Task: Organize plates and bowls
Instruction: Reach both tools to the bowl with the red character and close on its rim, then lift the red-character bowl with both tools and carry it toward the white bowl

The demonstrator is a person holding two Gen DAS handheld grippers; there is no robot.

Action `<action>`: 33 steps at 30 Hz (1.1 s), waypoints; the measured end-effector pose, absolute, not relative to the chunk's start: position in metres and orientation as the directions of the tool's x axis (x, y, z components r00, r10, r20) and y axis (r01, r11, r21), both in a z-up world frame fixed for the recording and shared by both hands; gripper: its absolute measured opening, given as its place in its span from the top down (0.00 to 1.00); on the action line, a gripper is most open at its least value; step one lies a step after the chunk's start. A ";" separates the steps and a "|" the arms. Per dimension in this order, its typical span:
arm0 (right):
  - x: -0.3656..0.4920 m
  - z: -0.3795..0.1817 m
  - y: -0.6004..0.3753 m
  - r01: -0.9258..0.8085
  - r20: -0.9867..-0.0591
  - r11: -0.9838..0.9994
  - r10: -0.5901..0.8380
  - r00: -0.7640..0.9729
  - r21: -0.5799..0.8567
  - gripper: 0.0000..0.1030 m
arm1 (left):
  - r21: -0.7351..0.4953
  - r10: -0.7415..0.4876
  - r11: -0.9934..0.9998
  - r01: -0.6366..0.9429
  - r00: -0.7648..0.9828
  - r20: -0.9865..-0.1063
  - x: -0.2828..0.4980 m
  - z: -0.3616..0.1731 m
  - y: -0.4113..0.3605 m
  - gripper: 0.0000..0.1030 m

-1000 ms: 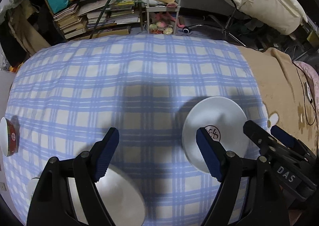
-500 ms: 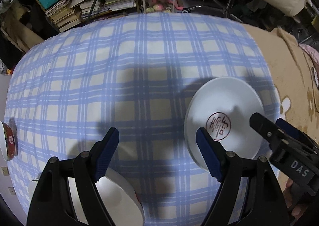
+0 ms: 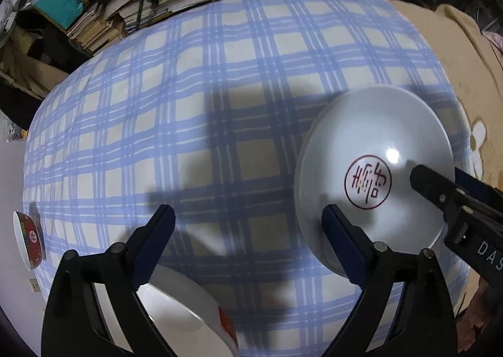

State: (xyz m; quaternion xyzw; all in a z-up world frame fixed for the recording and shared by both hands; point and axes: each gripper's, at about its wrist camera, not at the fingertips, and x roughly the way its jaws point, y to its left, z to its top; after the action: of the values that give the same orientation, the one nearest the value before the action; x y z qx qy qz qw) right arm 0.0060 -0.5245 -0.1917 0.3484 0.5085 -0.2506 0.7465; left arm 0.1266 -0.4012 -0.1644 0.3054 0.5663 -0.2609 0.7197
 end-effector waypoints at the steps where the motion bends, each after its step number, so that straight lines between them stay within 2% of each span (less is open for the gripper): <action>1: 0.006 -0.192 -0.525 0.731 -0.934 0.630 -0.023 0.355 0.262 0.33 | 0.143 -0.027 0.672 0.727 0.217 -0.976 0.126 -0.166 -0.403 0.08; 3: 0.004 -0.192 -0.526 0.731 -0.930 0.624 -0.018 0.368 0.277 0.35 | 0.147 -0.018 0.657 0.739 0.211 -0.977 0.123 -0.169 -0.406 0.05; 5: 0.003 -0.191 -0.526 0.724 -0.924 0.624 -0.007 0.382 0.294 0.43 | 0.163 -0.004 0.649 0.743 0.218 -0.976 0.120 -0.170 -0.410 0.04; 7: 0.004 -0.191 -0.525 0.713 -0.918 0.628 0.007 0.397 0.313 0.57 | 0.174 0.002 0.641 0.748 0.225 -0.974 0.118 -0.170 -0.414 0.04; 9: 0.006 -0.190 -0.523 0.702 -0.914 0.635 0.015 0.406 0.322 0.65 | 0.189 0.003 0.641 0.744 0.244 -0.970 0.118 -0.170 -0.416 0.04; 10: 0.008 -0.190 -0.522 0.695 -0.911 0.639 0.023 0.412 0.330 0.73 | 0.185 -0.006 0.643 0.743 0.246 -0.969 0.117 -0.169 -0.416 0.05; 12: 0.010 -0.191 -0.521 0.682 -0.904 0.640 0.047 0.425 0.354 0.82 | 0.167 -0.030 0.651 0.741 0.245 -0.969 0.116 -0.168 -0.412 0.06; 13: 0.011 -0.191 -0.520 0.679 -0.902 0.639 0.057 0.427 0.362 0.84 | 0.158 -0.042 0.654 0.740 0.244 -0.969 0.115 -0.167 -0.411 0.09; 14: 0.012 -0.192 -0.520 0.677 -0.902 0.638 0.063 0.428 0.366 0.85 | 0.146 -0.060 0.658 0.738 0.245 -0.968 0.114 -0.166 -0.409 0.14; 16: 0.013 -0.193 -0.519 0.669 -0.897 0.636 0.087 0.433 0.385 0.87 | 0.098 -0.101 0.659 0.746 0.217 -0.971 0.115 -0.165 -0.406 0.31; 17: 0.014 -0.194 -0.518 0.665 -0.894 0.635 0.095 0.438 0.393 0.87 | 0.075 -0.115 0.659 0.749 0.198 -0.974 0.115 -0.164 -0.406 0.37; 19: 0.015 -0.193 -0.516 0.655 -0.886 0.633 0.111 0.450 0.413 0.90 | 0.040 -0.129 0.665 0.746 0.168 -0.977 0.116 -0.162 -0.406 0.65; 20: 0.015 -0.191 -0.515 0.652 -0.883 0.632 0.115 0.456 0.419 0.90 | 0.027 -0.132 0.667 0.744 0.154 -0.979 0.117 -0.161 -0.407 0.71; 21: 0.016 -0.189 -0.513 0.649 -0.883 0.638 0.110 0.455 0.414 0.90 | 0.006 -0.135 0.668 0.744 0.129 -0.982 0.117 -0.160 -0.409 0.82; 25: 0.020 -0.184 -0.506 0.649 -0.899 0.670 0.067 0.433 0.362 0.90 | -0.012 -0.144 0.689 0.725 0.121 -0.982 0.117 -0.153 -0.408 0.87; 33: 0.016 -0.166 -0.494 0.631 -0.877 0.675 0.049 0.478 0.381 0.90 | -0.035 -0.182 0.687 0.726 0.124 -0.975 0.114 -0.126 -0.391 0.87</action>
State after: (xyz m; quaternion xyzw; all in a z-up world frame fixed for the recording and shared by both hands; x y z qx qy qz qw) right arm 0.0162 -0.4942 -0.1662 0.3573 0.4760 -0.1861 0.7818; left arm 0.1135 -0.3908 -0.1261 0.2347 0.5799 -0.3186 0.7121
